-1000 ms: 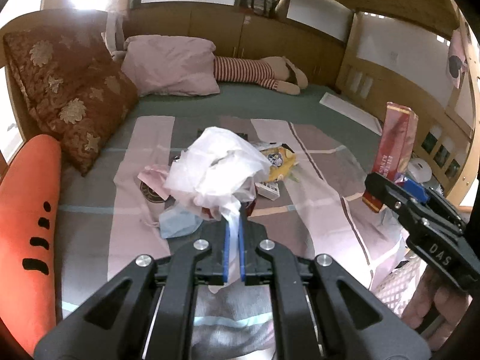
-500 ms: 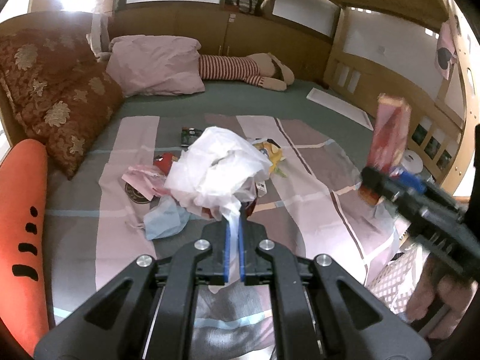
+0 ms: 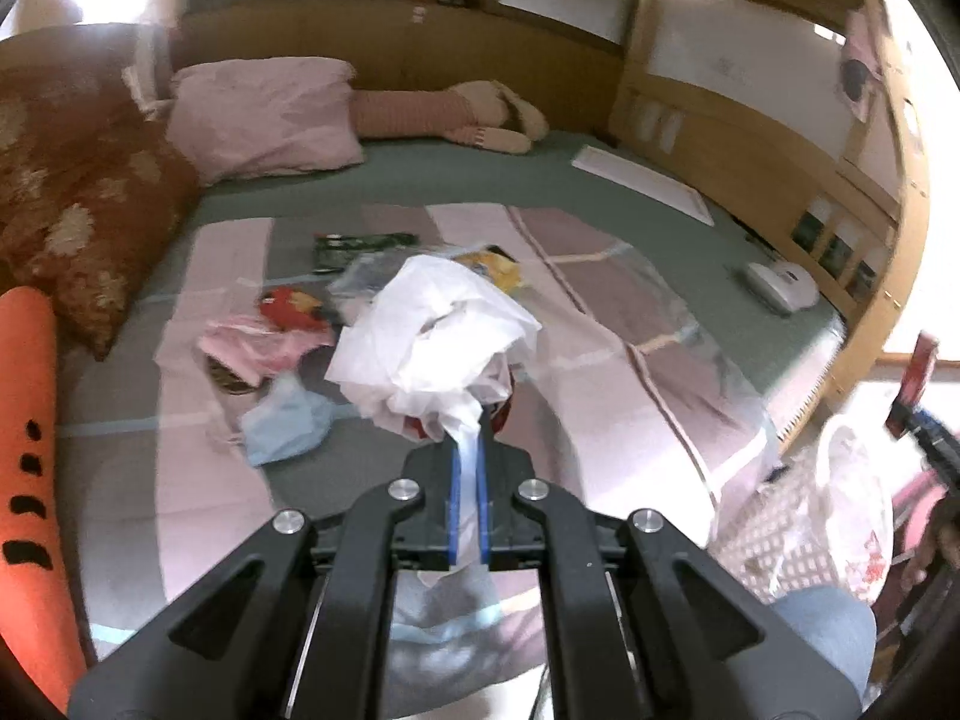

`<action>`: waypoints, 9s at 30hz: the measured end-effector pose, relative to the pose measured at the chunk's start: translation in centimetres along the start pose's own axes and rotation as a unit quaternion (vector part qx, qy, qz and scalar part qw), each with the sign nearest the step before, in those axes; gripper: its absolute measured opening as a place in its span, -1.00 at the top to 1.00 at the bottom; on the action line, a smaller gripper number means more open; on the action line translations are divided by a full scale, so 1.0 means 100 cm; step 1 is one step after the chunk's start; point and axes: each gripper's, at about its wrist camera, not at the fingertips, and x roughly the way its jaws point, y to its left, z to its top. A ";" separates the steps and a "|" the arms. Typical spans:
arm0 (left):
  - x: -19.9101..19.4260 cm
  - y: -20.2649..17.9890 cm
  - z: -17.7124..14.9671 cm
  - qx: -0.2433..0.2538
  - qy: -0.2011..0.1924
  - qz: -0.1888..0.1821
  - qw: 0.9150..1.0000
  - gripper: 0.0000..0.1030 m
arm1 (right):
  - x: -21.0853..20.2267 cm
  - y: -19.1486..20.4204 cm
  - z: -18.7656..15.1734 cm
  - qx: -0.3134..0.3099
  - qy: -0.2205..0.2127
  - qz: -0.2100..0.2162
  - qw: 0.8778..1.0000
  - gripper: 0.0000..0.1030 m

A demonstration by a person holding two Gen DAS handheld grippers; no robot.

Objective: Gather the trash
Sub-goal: 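Drop the tissue and red pack into the white wastebasket with both tools, then swing both tools back over the bed toward the remaining trash, then grasp the blue mask with the left tool while the right tool grasps the white paper cup, then lift the blue mask with the left tool while the right tool lifts the paper cup, then release the mask and paper cup into the wastebasket with both tools, then return both tools over the bed toward the white-blue ointment box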

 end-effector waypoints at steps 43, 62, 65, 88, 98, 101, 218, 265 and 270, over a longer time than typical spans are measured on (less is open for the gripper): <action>-0.016 -0.023 0.024 0.006 -0.014 0.071 0.997 -0.94 | 0.010 0.155 0.074 -0.062 -0.008 0.161 0.985 -0.80; -0.013 0.080 -0.009 -0.090 -0.012 0.108 0.990 -0.94 | 0.084 0.261 0.050 -0.095 0.041 0.209 0.972 -0.81; -0.013 0.080 -0.010 -0.085 -0.011 0.110 0.990 -0.94 | 0.083 0.264 0.049 -0.103 0.044 0.210 0.971 -0.80; -0.003 0.086 -0.015 -0.091 0.008 0.103 0.990 -0.94 | 0.080 0.265 0.049 -0.104 0.042 0.216 0.970 -0.81; 0.060 0.091 -0.001 -0.027 0.047 0.158 0.986 -0.94 | 0.104 0.267 0.046 -0.105 0.075 0.207 0.970 -0.80; 0.103 0.103 0.003 -0.010 0.076 0.170 0.982 -0.92 | 0.121 0.270 0.049 -0.115 0.082 0.193 0.971 -0.80; 0.045 -0.057 0.002 0.065 0.011 -0.017 0.998 0.78 | -0.008 -0.095 -0.057 0.081 0.029 -0.036 0.996 -0.77; -0.028 0.080 -0.017 -0.104 -0.008 0.098 0.990 -0.94 | 0.063 0.245 0.036 -0.056 0.041 0.225 0.972 -0.86; -0.029 0.079 -0.018 -0.106 -0.008 0.098 0.989 -0.94 | 0.060 0.236 0.039 -0.056 0.022 0.213 0.975 -0.86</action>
